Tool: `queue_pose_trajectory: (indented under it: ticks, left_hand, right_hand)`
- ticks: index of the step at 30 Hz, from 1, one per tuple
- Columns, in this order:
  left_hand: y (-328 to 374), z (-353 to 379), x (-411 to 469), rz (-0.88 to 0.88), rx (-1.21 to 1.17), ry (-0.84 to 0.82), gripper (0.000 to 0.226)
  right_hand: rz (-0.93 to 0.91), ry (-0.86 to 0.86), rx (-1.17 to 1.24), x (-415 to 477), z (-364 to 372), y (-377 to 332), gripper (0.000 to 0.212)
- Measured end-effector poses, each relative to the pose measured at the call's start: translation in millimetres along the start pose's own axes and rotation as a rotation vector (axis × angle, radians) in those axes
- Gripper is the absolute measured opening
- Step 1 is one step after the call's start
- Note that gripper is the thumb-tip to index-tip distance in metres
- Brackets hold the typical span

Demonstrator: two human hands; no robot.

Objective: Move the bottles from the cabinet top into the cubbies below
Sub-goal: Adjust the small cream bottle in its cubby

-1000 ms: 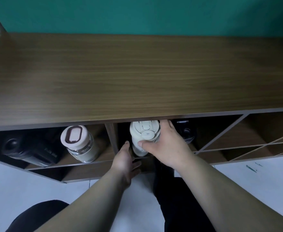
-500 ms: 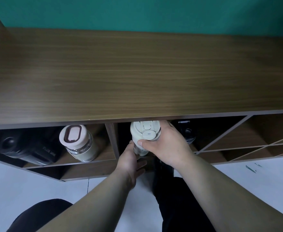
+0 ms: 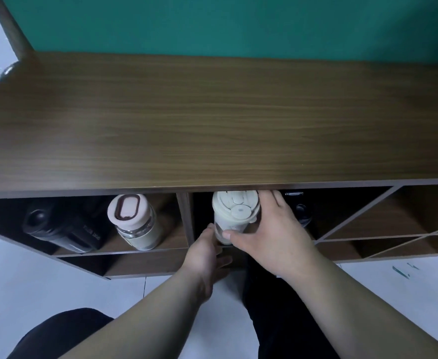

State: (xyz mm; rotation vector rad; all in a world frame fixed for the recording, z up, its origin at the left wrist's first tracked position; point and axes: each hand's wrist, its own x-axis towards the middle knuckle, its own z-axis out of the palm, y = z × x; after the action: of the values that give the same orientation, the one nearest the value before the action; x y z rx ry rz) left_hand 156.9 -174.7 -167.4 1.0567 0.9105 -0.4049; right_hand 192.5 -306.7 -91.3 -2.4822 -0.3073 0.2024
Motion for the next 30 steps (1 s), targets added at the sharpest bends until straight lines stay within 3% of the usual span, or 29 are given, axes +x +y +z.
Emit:
queue_pose_trajectory:
  ticks: [3,6,10,14,23,30]
  left_hand:
    - [-6.7,-23.7,-10.8,-0.006,0.099,-0.032,0.057]
    - [-10.9,-54.7,-22.9,-0.009,0.141,-0.009,0.058]
    - [-10.6,-99.0,-31.4,-0.003,0.125,0.100,0.040]
    - [-4.0,-131.3,-32.6,0.062,0.051,0.174,0.034]
    - [24.0,-156.3,-16.6,0.059,-0.087,0.271,0.050]
    - [33.6,-166.5,-0.2,0.046,-0.158,0.290,0.049]
  right_hand:
    - [-0.146,0.122,-0.097,-25.0,-2.5,-21.0,0.066]
    - [-0.249,0.231,-0.170,-47.2,4.0,-51.1,0.062]
    - [-0.387,0.066,-0.165,-73.4,25.3,-87.6,0.057]
    - [-0.311,-0.273,-0.076,-63.2,55.9,-112.9,0.061]
    - [-0.046,-0.238,0.058,3.1,123.1,-116.7,0.096]
    - [0.025,-0.178,0.156,24.6,147.4,-125.1,0.085]
